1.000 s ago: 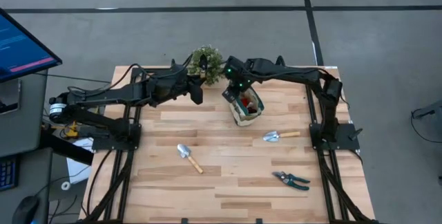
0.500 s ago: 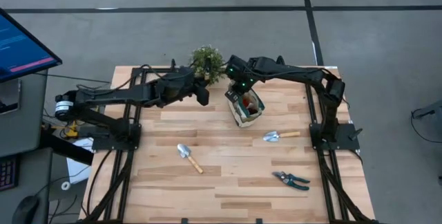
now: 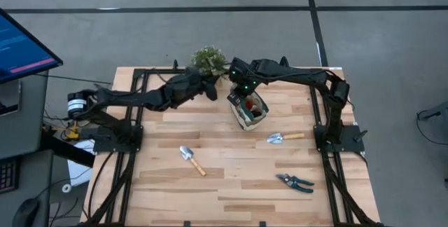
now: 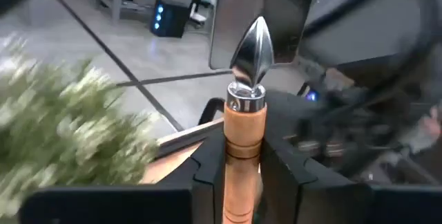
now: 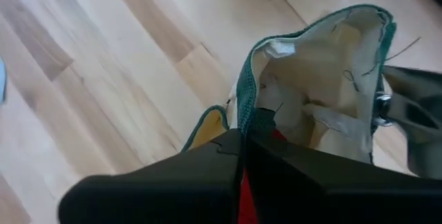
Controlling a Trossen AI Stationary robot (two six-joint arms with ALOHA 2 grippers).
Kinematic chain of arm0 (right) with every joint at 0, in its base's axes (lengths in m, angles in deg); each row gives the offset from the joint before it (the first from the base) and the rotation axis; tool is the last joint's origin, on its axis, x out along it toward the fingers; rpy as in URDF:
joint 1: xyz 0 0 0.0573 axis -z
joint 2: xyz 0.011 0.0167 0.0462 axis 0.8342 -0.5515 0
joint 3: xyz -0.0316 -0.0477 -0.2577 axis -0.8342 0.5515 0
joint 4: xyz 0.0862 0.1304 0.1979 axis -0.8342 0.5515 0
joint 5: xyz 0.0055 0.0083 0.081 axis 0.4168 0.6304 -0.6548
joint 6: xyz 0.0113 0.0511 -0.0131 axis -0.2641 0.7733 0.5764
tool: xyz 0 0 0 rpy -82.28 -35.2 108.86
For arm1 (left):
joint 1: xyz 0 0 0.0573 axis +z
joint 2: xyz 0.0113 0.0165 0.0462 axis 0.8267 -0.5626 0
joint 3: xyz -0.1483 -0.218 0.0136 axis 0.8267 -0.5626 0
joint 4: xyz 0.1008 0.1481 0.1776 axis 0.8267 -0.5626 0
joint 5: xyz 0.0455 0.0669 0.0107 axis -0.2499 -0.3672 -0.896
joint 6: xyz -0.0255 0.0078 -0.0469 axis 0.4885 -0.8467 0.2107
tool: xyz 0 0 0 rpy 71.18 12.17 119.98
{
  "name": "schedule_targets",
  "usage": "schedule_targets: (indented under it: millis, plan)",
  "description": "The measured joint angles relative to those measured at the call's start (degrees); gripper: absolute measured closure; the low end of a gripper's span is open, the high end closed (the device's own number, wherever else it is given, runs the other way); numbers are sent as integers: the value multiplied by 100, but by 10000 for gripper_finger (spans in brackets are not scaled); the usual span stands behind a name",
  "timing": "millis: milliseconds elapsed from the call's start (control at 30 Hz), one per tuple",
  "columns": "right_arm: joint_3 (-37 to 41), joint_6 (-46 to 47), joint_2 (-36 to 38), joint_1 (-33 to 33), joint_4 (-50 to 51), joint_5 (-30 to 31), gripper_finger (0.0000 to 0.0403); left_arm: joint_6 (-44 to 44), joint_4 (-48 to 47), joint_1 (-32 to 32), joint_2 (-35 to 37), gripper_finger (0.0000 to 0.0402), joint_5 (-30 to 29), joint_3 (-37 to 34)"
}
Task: Pick & Place Garden tools in Gardening bag
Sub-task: Put the brown trowel into the white gardening bag
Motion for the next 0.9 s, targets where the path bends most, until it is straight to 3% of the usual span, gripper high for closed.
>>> schedule_targets:
  millis: [133, 300, 800, 900]
  plan:
    - [0, -23, 56, 1, -58, -33, 400, 484, 1598, 315, -35, 336, 110, -976]
    - [0, 3, 101, 29, -198, -301, 401, 946, 3365, 394, -451, 336, 132, -1627]
    - [0, 200, 101, 59, -250, -501, 402, 1113, 5888, -89, -2508, 336, -429, -1586]
    - [0, 200, 101, 52, -254, -539, 402, 1134, 5946, -90, -2846, 336, -421, -1380]
